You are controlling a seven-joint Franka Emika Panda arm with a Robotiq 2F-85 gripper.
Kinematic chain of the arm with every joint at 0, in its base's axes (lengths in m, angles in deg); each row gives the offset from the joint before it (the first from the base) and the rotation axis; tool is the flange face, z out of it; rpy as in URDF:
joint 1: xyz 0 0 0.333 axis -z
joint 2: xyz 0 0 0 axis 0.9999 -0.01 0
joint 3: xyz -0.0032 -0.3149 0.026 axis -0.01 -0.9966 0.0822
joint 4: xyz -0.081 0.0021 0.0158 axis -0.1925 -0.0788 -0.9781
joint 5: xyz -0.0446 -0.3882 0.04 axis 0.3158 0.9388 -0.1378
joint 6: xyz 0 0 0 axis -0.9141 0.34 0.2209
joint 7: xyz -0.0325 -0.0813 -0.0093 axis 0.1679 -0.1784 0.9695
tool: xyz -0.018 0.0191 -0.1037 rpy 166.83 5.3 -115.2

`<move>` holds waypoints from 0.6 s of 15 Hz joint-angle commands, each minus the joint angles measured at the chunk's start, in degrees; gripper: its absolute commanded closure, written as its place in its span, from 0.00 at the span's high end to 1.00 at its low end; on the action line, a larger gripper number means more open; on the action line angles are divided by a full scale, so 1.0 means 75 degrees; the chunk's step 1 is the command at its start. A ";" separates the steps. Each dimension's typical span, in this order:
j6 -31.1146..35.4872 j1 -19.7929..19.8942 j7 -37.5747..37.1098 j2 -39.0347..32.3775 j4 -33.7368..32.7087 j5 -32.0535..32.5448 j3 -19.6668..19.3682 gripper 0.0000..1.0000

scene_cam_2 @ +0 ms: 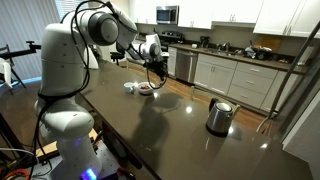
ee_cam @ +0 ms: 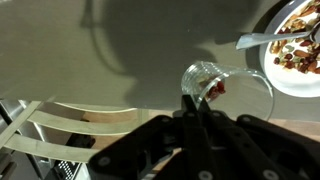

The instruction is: Pour the contents in the cup into the bowl

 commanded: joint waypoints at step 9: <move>0.0736 -0.1429 -0.1499 -0.0425 -0.0473 0.2832 -0.0372 0.02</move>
